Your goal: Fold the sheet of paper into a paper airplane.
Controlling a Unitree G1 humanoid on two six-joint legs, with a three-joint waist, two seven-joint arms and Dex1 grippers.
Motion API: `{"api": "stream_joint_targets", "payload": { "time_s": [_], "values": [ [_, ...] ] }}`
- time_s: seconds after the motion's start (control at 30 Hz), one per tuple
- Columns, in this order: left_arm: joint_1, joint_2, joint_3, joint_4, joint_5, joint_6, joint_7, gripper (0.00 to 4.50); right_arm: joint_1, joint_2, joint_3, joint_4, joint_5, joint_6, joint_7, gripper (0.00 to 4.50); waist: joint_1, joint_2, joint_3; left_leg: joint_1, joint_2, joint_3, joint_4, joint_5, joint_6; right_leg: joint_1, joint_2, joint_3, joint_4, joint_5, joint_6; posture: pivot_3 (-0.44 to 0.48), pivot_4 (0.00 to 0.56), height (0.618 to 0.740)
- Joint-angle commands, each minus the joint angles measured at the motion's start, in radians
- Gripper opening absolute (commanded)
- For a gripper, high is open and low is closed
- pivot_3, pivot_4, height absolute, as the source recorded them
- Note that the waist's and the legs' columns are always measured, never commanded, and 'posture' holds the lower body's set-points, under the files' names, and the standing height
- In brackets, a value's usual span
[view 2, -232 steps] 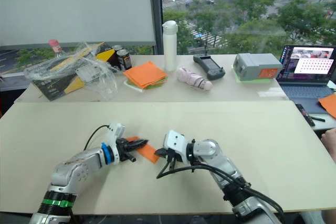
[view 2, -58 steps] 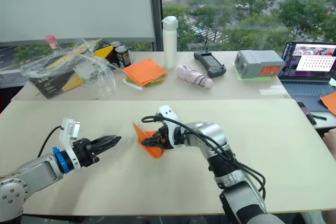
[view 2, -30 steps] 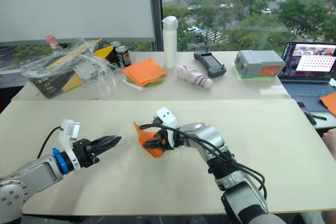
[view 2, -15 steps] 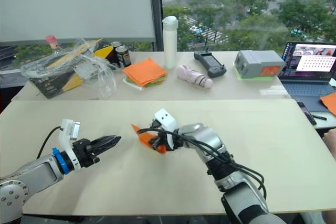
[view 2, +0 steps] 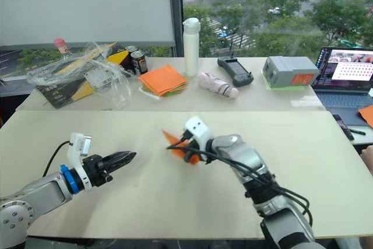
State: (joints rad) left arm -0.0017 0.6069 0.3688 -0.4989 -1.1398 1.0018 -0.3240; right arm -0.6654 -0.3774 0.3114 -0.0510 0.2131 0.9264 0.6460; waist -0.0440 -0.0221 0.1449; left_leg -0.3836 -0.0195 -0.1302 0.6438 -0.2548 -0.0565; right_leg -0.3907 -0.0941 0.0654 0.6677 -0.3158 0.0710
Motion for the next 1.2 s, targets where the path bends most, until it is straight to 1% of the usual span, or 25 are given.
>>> {"api": "stream_joint_targets", "payload": {
  "time_s": [0.03, 0.2, 0.3, 0.4, 0.5, 0.67, 0.77, 0.9, 1.07, 1.2],
  "values": [
    [-0.005, 0.001, -0.003, -0.037, 0.001, -0.032, -0.008, 1.73, 0.004, -0.019, -0.098, -0.084, -0.003, 0.043, -0.066, 0.02, -0.001, 0.0, 0.0, 0.0, 0.0, 0.0, 0.0, 0.0, 0.0, 0.0, 0.0, 0.0, 0.0, 0.0, 0.0, 0.0, 0.15, 0.74],
    [-0.011, 0.005, -0.022, -0.025, 0.01, -0.04, -0.025, 1.73, 0.018, -0.053, -0.234, -0.114, -0.019, 0.095, -0.175, 0.02, -0.001, 0.0, 0.0, 0.0, 0.0, 0.0, 0.0, 0.0, 0.0, 0.0, 0.0, 0.0, 0.0, 0.0, 0.0, 0.0, 0.15, 0.74],
    [-0.019, 0.009, -0.034, -0.016, 0.012, -0.043, -0.043, 1.73, 0.04, -0.077, -0.298, -0.12, -0.036, 0.084, -0.23, 0.02, 0.002, 0.0, 0.0, 0.0, 0.0, 0.001, 0.0, 0.0, 0.0, 0.0, 0.0, 0.001, 0.0, 0.0, 0.0, 0.0, 0.15, 0.74],
    [-0.038, 0.014, -0.049, -0.005, 0.027, -0.05, -0.063, 1.73, 0.079, -0.114, -0.361, -0.086, -0.09, 0.044, -0.314, 0.02, 0.004, 0.0, 0.0, 0.0, 0.0, 0.001, 0.0, 0.0, 0.0, 0.0, 0.0, 0.001, -0.001, 0.0, 0.0, 0.0, 0.15, 0.74],
    [-0.052, 0.016, -0.056, 0.005, 0.034, -0.05, -0.078, 1.73, 0.106, -0.127, -0.407, -0.084, -0.117, 0.04, -0.373, 0.02, 0.002, 0.0, 0.0, 0.0, 0.0, 0.002, 0.0, 0.0, 0.0, 0.001, 0.0, 0.001, -0.001, 0.0, 0.0, 0.0, 0.15, 0.74],
    [-0.068, 0.02, -0.066, 0.022, 0.049, -0.053, -0.1, 1.73, 0.148, -0.132, -0.448, -0.126, -0.138, 0.045, -0.42, 0.02, -0.007, 0.0, 0.0, 0.0, 0.001, 0.003, 0.0, 0.0, 0.001, 0.0, 0.001, 0.002, 0.0, 0.0, 0.0, 0.0, 0.15, 0.74],
    [-0.077, 0.024, -0.071, 0.034, 0.055, -0.053, -0.113, 1.73, 0.181, -0.139, -0.464, -0.14, -0.147, 0.036, -0.435, 0.02, -0.003, 0.0, 0.0, 0.0, 0.001, 0.003, 0.0, 0.0, 0.001, 0.0, 0.001, 0.002, 0.0, 0.0, 0.0, 0.0, 0.15, 0.74],
    [-0.086, 0.03, -0.078, 0.045, 0.068, -0.055, -0.129, 1.73, 0.226, -0.141, -0.499, -0.117, -0.157, 0.039, -0.46, 0.02, 0.001, 0.0, 0.0, 0.0, 0.0, 0.003, 0.0, 0.0, 0.001, 0.001, 0.0, 0.002, -0.001, 0.0, 0.0, 0.0, 0.15, 0.74],
    [-0.091, 0.03, -0.079, 0.05, 0.077, -0.051, -0.14, 1.73, 0.288, -0.137, -0.513, -0.119, -0.181, 0.025, -0.489, 0.02, 0.001, 0.0, 0.0, 0.0, 0.0, 0.004, 0.0, 0.0, 0.001, 0.001, 0.0, 0.002, -0.001, 0.0, 0.0, 0.0, 0.15, 0.74],
    [-0.092, 0.029, -0.077, 0.051, 0.08, -0.049, -0.142, 1.73, 0.305, -0.124, -0.536, -0.109, -0.18, 0.033, -0.517, 0.02, -0.002, 0.0, 0.0, 0.0, 0.0, 0.004, 0.0, 0.0, 0.001, 0.001, 0.0, 0.002, 0.0, 0.0, 0.0, 0.0, 0.15, 0.74]
  ]
}}
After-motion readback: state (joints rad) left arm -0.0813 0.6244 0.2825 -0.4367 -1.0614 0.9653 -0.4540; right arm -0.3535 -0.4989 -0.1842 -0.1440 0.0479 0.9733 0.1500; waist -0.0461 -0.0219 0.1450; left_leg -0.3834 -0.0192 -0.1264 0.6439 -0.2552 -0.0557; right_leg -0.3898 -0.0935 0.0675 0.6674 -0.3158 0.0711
